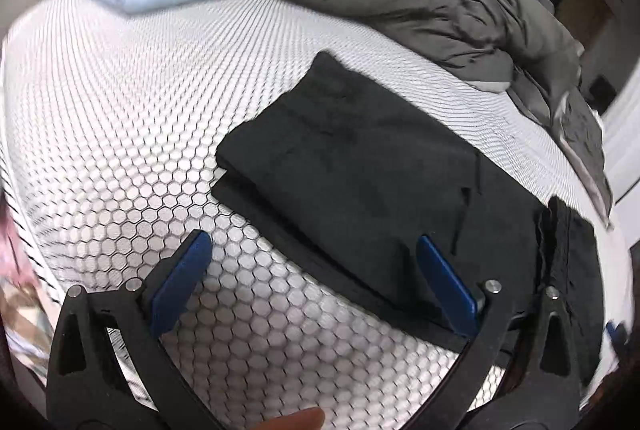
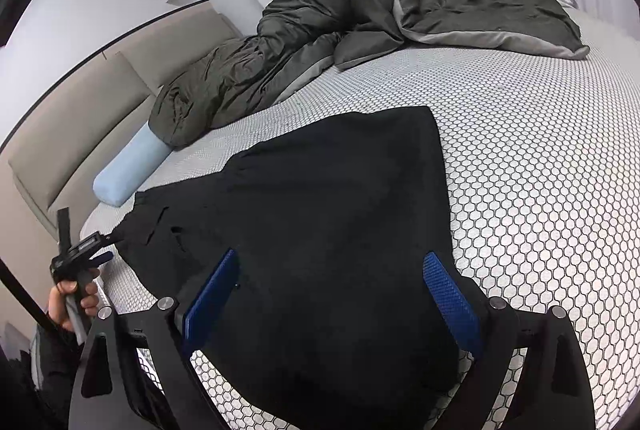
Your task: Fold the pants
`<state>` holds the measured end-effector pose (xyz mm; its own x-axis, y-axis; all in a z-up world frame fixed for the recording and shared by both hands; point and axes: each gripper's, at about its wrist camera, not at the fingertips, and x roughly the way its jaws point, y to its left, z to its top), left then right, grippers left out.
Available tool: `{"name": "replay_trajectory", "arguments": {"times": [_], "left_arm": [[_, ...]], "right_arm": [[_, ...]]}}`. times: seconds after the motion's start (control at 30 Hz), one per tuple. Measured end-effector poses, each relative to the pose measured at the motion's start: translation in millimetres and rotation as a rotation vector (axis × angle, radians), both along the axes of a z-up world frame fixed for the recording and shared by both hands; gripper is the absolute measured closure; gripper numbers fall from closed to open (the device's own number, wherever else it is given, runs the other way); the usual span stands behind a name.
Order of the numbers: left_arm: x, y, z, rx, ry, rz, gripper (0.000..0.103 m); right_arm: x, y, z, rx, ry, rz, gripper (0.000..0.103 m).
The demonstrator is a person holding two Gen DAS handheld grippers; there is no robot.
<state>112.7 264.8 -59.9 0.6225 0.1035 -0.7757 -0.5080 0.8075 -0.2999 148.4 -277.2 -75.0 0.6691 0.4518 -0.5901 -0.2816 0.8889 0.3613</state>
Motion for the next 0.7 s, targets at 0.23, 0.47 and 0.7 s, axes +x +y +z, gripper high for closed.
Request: {"name": "replay_trajectory", "arguments": {"times": [0.23, 0.47, 0.7], "left_arm": [[31, 34, -12, -0.1, -0.053, 0.067, 0.056], [59, 7, 39, 0.016, -0.151, -0.04, 0.085], [52, -47, 111, 0.109, -0.264, -0.152, 0.085]], "right_arm": [[-1, 4, -6, -0.057, -0.003, 0.041, 0.008], [3, 2, -4, -0.033, -0.015, 0.034, 0.008], [-4, 35, 8, -0.04, -0.061, 0.15, 0.008]]}}
